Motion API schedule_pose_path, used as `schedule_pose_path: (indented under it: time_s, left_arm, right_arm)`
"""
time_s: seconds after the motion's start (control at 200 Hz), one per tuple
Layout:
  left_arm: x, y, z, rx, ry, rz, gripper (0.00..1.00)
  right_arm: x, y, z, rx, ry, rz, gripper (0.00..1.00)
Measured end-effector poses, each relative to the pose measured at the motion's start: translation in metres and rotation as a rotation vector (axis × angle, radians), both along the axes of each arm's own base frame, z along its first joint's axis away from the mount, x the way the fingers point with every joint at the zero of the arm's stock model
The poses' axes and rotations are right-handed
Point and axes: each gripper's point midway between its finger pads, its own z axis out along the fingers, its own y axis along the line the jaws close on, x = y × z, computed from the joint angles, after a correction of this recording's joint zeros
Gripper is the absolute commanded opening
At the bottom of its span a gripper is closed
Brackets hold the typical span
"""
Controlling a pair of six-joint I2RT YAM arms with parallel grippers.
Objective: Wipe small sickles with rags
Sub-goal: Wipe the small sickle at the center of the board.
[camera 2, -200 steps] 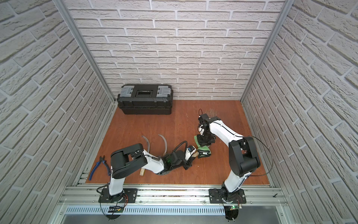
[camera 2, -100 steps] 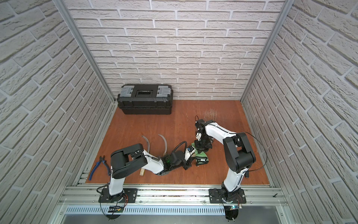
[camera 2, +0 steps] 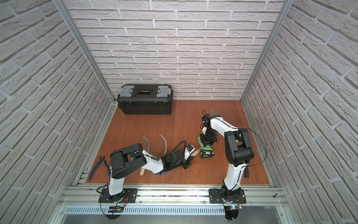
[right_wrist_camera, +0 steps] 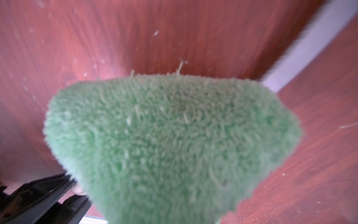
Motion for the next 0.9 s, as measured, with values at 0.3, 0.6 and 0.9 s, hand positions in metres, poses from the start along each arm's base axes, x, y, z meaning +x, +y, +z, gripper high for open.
schedule_pose_path:
  time_s: [0.3, 0.6, 0.9]
  left_arm:
    - [0.0, -0.002, 0.006, 0.062, 0.054, 0.006, 0.63]
    - [0.012, -0.011, 0.034, 0.099, 0.094, -0.01, 0.63]
    - [0.047, -0.033, 0.064, 0.108, 0.136, -0.063, 0.61]
  right_arm:
    - [0.014, 0.003, 0.032, 0.046, -0.138, -0.007, 0.03]
    - [0.017, -0.004, 0.072, 0.073, -0.266, -0.039, 0.03]
    - [0.014, -0.026, 0.073, 0.066, -0.284, -0.112, 0.03]
